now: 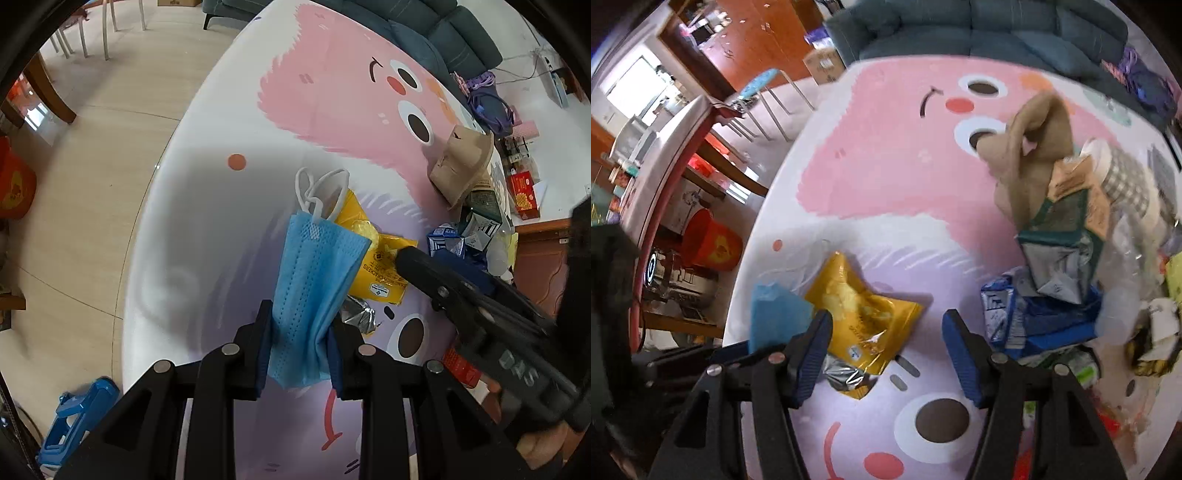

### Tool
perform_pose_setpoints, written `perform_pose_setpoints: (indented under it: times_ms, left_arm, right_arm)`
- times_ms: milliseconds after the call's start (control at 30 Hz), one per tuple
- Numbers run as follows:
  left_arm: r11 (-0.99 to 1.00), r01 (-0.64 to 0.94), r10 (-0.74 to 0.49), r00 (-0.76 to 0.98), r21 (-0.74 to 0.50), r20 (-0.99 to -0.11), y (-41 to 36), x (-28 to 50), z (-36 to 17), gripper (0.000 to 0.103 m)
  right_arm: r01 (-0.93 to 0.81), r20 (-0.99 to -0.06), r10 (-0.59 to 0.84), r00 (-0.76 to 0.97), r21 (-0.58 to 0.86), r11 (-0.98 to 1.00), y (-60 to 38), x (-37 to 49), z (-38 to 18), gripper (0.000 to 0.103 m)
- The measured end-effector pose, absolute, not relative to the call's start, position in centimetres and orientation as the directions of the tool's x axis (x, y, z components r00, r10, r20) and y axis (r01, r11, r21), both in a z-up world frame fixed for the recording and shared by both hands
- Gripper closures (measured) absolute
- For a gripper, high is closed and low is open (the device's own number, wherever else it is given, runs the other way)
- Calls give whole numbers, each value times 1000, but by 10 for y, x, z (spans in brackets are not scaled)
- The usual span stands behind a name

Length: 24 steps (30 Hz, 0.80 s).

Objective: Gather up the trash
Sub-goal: 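Grasp the yellow snack bag with the right tool while the left holds the mask, then carry mask and yellow bag to the bin and open both tools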

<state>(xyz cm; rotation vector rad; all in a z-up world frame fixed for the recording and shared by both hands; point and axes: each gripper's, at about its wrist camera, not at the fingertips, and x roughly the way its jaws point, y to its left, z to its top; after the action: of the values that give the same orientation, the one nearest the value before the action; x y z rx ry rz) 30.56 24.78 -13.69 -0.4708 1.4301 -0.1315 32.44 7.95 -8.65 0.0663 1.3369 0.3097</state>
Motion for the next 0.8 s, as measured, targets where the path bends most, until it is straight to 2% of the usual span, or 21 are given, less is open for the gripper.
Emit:
perform_pose_setpoints:
  times_ms: [133,167,233,267,300,467,800]
  left_arm:
    - [900,-193,-368,146,-391,-918,248,307,-141,78]
    - [900,-193,-369,145,-392,-918,248,307,-142,78]
    - [898,-195,-372,143,-394,-917,249,306,-143,78]
    - [898,-196,-372,142,-395,-917,249,306,-143,78]
    - [898,-196,-372,143,-395,-917,249,305,-143,78]
    - [903,-190,-359,158,-385,-920,252,301,-136,78]
    - [928,-131,-318,207,-349,-925,226,259,-101,79]
  right_arm:
    - [-128,-947,279,157,261,957,82,325,-102,41]
    - [-122,-947,284,151,267,956,85,324,-106,45]
    - [-130,-944,283,170,263,956,89,321,-107,58]
    - [-139,-939,300,167,278,950,93,321,-109,79]
    - [-136,-935,326,138,308,942,96,319,-114,91]
    - [-118,-930,333,157,317,941,92,307,-107,97]
    - [-132,-911,319,261,293,947,42,231,-51,99]
